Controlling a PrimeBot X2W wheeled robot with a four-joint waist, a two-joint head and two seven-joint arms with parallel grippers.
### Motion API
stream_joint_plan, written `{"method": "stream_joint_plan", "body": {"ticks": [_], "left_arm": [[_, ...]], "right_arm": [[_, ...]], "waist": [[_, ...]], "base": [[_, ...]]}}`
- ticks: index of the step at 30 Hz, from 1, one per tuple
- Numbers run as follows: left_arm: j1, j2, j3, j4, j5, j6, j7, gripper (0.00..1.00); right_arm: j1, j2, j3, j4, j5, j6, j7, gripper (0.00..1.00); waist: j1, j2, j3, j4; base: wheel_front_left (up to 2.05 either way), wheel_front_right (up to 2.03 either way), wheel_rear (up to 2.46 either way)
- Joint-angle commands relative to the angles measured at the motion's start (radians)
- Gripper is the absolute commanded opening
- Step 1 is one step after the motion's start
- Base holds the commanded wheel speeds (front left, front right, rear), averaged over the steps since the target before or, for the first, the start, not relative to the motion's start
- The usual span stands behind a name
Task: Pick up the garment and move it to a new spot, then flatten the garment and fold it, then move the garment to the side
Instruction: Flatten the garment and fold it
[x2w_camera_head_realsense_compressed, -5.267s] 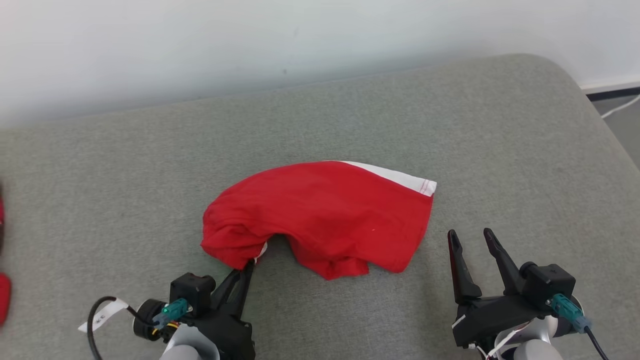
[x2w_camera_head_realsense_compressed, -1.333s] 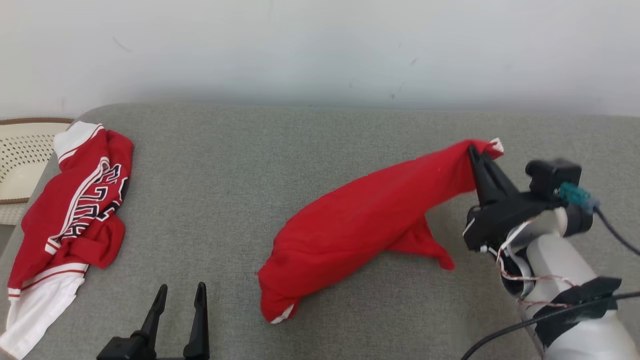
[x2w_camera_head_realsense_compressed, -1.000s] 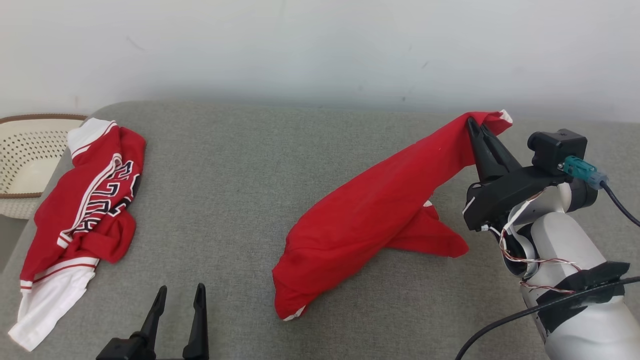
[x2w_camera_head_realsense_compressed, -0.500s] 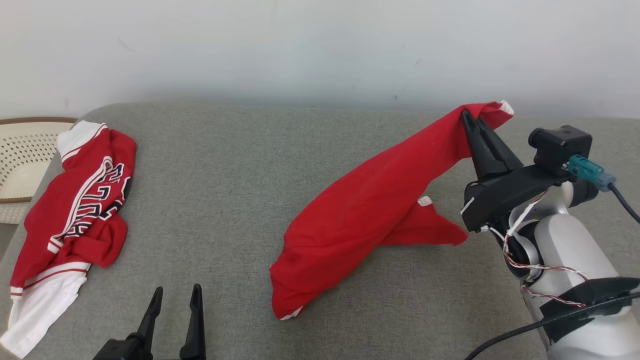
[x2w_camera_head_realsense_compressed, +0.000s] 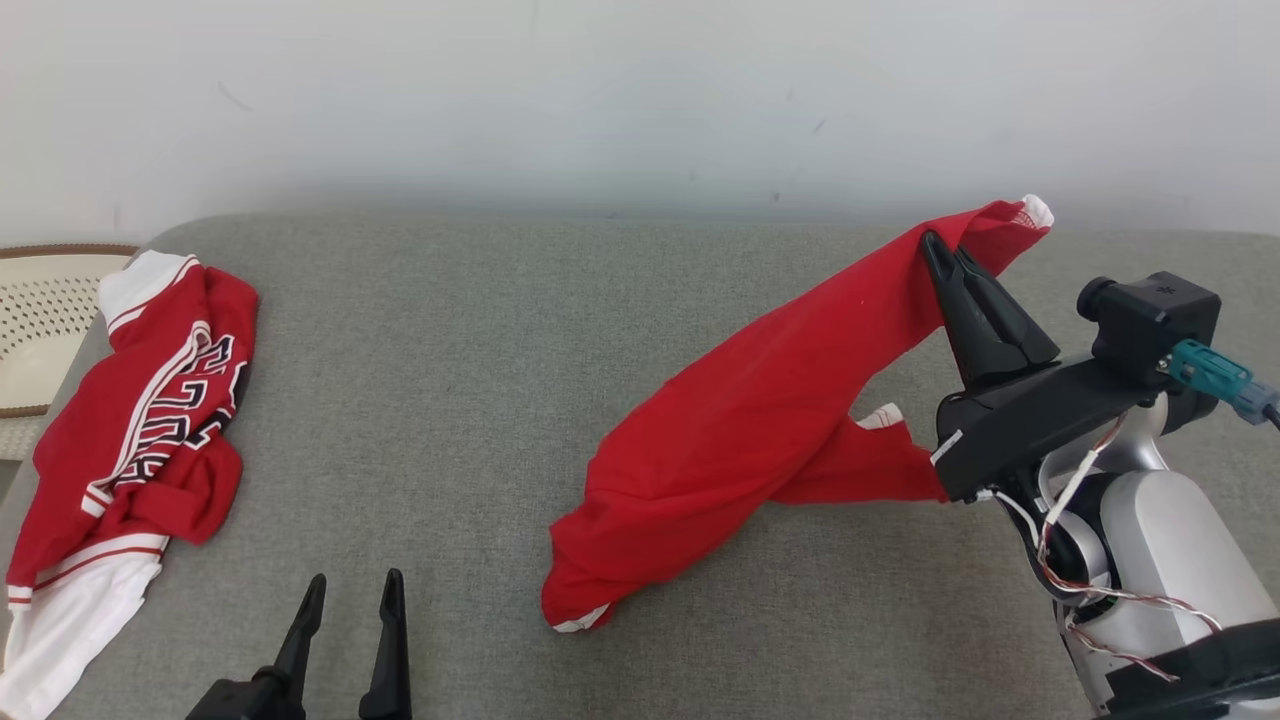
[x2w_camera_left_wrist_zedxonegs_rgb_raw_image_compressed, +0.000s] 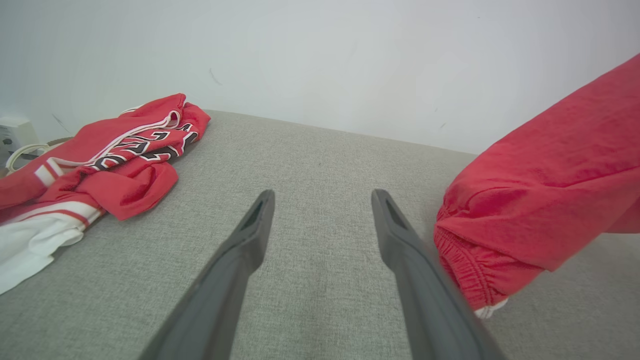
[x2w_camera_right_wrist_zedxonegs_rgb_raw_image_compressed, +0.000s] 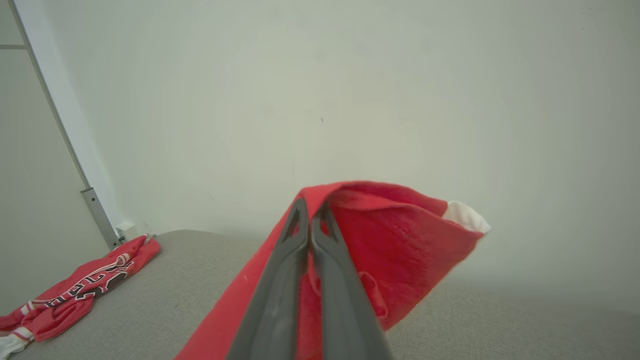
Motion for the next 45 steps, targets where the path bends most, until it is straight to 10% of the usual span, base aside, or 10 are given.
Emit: {"method": "stream_joint_plan", "body": {"ticks": [1, 15, 45], "left_arm": [[0.017, 0.000, 0.004, 0.002, 0.008, 0.000, -0.007, 1.00], [0.011, 0.000, -0.004, 0.009, 0.003, -0.005, -0.007, 1.00], [-0.069, 0.000, -0.117, 0.006, -0.043, 0.019, -0.007, 1.00]], "right_arm": [[0.017, -0.004, -0.001, -0.023, 0.010, 0.001, 0.010, 0.00], [0.064, -0.010, -0.024, -0.063, 0.044, 0.001, 0.099, 0.00], [-0.488, -0.026, 0.203, 0.875, 0.104, 0.001, -0.175, 0.00]], "waist": [[0.0000, 0.0000, -0.001, -0.002], [0.0000, 0.0000, -0.006, -0.004], [0.0000, 0.0000, 0.119, 0.137]], "base": [[0.00, 0.00, 0.00], [0.00, 0.00, 0.00], [0.00, 0.00, 0.00]]}}
